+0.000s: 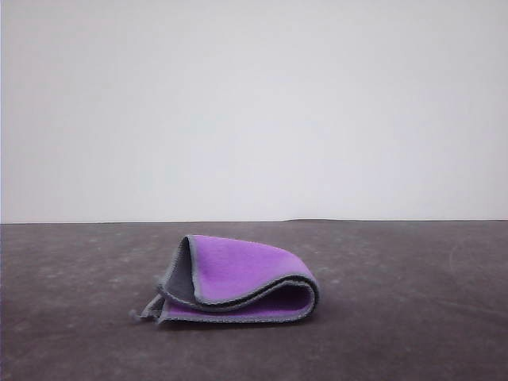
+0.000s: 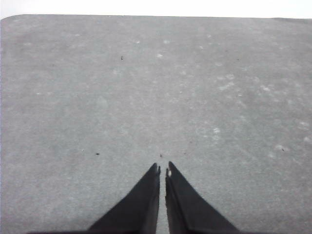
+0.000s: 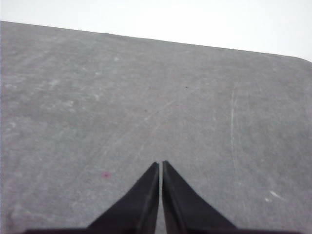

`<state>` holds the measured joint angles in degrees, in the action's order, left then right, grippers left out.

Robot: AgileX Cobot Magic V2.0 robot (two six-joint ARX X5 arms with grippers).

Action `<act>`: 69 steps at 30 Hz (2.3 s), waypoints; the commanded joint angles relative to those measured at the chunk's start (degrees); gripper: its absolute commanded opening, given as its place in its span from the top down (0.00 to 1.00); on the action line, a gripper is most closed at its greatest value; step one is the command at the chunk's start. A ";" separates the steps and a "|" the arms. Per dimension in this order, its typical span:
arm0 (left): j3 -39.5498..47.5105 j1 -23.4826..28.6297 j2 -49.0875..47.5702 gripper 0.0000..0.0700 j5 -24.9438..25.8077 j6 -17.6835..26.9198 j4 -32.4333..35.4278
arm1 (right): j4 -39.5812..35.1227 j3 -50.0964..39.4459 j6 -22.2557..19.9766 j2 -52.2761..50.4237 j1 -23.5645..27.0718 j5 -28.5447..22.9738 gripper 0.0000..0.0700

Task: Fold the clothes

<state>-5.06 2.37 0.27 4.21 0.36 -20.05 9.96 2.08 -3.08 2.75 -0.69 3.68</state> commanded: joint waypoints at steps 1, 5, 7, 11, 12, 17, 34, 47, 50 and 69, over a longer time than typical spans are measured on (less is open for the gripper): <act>1.16 0.02 -0.04 0.98 -0.24 -0.44 -0.22 | -0.52 -0.92 1.15 -0.90 0.13 -1.04 0.99; 1.16 0.02 -0.04 0.98 -0.24 -0.44 -0.21 | -0.05 -1.41 2.51 -2.55 0.13 -2.46 0.99; 1.16 0.02 -0.04 0.98 -0.24 -0.44 -0.15 | 0.26 -1.41 2.70 -2.55 0.13 -2.68 0.99; 1.16 0.02 -0.04 0.98 -0.24 -0.44 -0.04 | 0.28 -1.41 2.90 -2.55 0.13 -2.65 0.99; 1.16 0.02 -0.04 0.98 -0.24 -0.44 -0.04 | 0.28 -1.41 2.90 -2.55 0.13 -2.67 0.99; 1.16 0.02 -0.04 0.98 -0.24 -0.44 -0.04 | -0.15 -1.41 3.88 -2.55 0.13 -2.21 0.99; 1.16 0.02 -0.04 0.98 -0.24 -0.44 -0.04 | -0.96 -1.37 3.88 -2.55 0.13 -2.23 0.99; 1.16 0.02 -0.04 0.98 -0.24 -0.44 -0.04 | -0.96 -1.37 3.88 -2.55 0.13 -2.23 0.99; 1.16 0.02 -0.04 0.98 -0.24 -0.44 -0.04 | -0.96 -1.37 3.86 -2.55 0.13 -2.23 0.99; 1.16 0.02 -0.04 0.98 -0.24 -0.44 -0.04 | -0.96 -1.37 3.88 -2.55 0.13 -2.23 0.99</act>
<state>-4.99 2.37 0.27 4.21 0.36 -19.90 9.65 0.99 0.25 0.21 -0.67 1.45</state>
